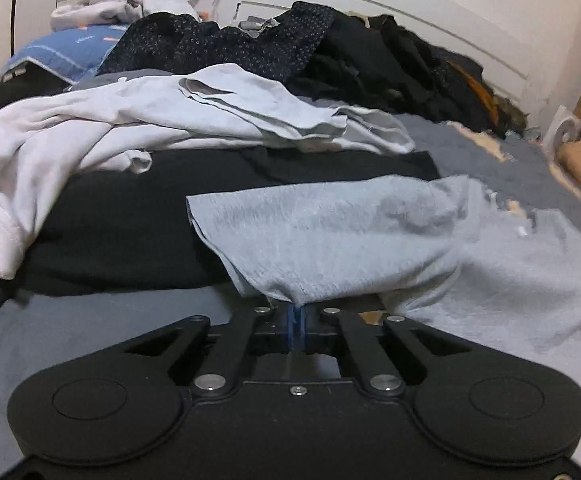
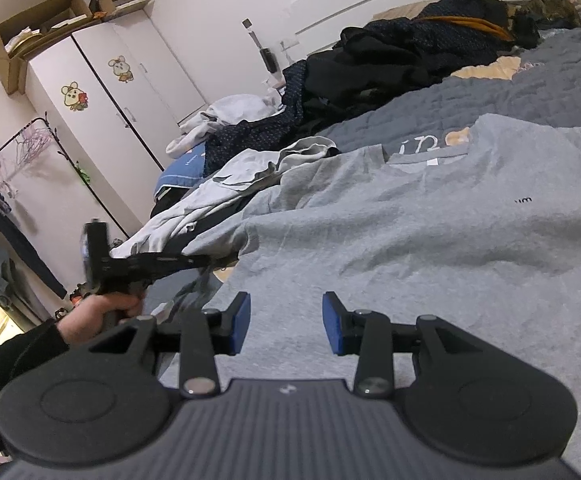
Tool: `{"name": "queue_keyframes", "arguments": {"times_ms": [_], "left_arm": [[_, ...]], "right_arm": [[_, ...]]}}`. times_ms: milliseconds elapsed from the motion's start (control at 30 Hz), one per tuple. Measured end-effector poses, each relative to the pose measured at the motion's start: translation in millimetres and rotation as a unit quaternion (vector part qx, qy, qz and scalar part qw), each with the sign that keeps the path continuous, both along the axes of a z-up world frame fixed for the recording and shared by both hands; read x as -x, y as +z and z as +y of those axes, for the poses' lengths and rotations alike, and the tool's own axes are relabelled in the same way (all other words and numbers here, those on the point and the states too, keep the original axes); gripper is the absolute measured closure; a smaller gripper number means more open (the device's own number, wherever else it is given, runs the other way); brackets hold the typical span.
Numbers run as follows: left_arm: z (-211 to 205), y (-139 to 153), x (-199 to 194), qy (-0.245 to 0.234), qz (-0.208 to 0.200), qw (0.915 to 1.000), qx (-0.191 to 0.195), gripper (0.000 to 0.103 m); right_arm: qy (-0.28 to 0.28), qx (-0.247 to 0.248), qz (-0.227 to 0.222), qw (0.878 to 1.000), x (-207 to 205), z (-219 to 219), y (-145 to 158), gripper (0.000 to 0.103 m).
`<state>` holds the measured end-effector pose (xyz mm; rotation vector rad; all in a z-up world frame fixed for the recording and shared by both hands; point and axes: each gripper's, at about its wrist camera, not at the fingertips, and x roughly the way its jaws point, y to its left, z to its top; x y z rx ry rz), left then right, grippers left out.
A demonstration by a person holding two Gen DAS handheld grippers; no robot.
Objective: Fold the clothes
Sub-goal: 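Lift the sleeve, lay it flat with the left gripper and open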
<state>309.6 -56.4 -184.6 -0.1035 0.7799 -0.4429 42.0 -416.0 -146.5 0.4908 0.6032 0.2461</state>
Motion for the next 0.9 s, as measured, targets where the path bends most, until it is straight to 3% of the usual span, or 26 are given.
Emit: {"name": "queue_keyframes", "arguments": {"times_ms": [67,167,267,333,367,433,467,667,900], "left_arm": [[13.6,9.4,1.7,0.0,0.011,0.9998,0.017,0.1],[23.0,14.6,-0.7,-0.007,0.048,0.9988,0.007,0.1],[18.9,11.8,3.1,0.007,0.048,0.9979,-0.042,0.098],[22.1,8.7,6.5,0.022,0.064,0.9969,-0.039,0.096],[25.1,7.7,10.4,0.032,0.068,0.9966,-0.034,0.093],[28.9,8.3,22.4,0.041,0.069,0.9963,-0.03,0.074],[29.9,10.1,29.6,0.041,0.066,0.9965,-0.03,0.071],[14.1,31.2,85.2,-0.001,0.047,0.9988,-0.011,0.069],[-15.8,48.3,157.1,-0.061,0.033,0.9973,-0.024,0.068]], "right_arm": [[-0.001,-0.001,-0.002,1.0,0.6,-1.3,1.1,0.065],[-0.001,-0.002,-0.006,1.0,1.7,-2.6,3.2,0.065],[0.0,-0.001,-0.007,1.0,1.9,-3.5,4.9,0.065],[0.0,0.002,-0.01,1.0,2.5,-5.0,6.7,0.065],[-0.001,0.004,-0.01,1.0,2.6,-6.2,7.1,0.065],[-0.006,0.002,-0.006,1.0,2.4,-10.8,6.8,0.065],[-0.01,0.002,-0.004,1.0,2.6,-13.9,6.0,0.065],[-0.041,0.028,0.027,0.998,11.2,-30.1,-1.5,0.065],[-0.084,0.065,0.062,0.992,54.3,-52.5,-0.4,0.065]]}}
